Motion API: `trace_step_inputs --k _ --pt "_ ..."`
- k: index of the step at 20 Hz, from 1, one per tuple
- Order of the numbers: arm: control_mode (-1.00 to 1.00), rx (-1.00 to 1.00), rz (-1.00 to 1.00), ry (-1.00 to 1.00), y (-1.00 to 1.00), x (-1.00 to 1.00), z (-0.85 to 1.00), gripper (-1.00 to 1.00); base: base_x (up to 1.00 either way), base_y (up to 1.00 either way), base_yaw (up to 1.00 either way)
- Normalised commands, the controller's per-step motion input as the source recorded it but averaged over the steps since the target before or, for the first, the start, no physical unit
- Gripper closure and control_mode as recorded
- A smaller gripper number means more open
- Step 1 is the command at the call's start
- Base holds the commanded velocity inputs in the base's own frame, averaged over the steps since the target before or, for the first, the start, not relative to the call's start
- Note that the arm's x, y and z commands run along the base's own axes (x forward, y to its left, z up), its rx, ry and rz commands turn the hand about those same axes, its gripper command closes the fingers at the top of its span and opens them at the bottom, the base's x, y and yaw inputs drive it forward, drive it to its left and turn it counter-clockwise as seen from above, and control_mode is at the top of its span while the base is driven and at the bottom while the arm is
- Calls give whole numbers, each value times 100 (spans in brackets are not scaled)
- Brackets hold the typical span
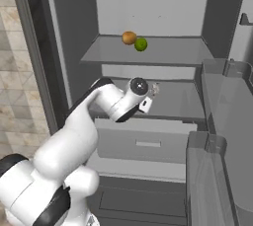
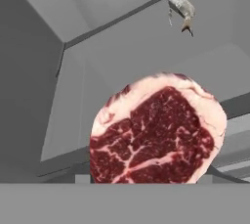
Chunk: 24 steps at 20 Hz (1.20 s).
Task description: Transport the steak and lime to the fridge. Place the steak on the rack containing meat and place the lime on the rack containing the vegetable, ensuring meats and vegetables are on different racks.
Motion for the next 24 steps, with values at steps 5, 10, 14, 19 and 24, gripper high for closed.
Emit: trace_step_inputs --k 5,10,14,19,24 --pt "-100 0 5 0 -10 53 -28 100 0 0 0" --pt "-100 0 4 0 -8 40 -22 100 0 0 0" --pt "-100 0 4 -2 -10 36 -20 100 0 0 0" --pt "-100 0 3 -3 -11 34 -19 100 0 0 0" --pt "-100 0 3 -6 -14 27 -21 100 0 0 0"
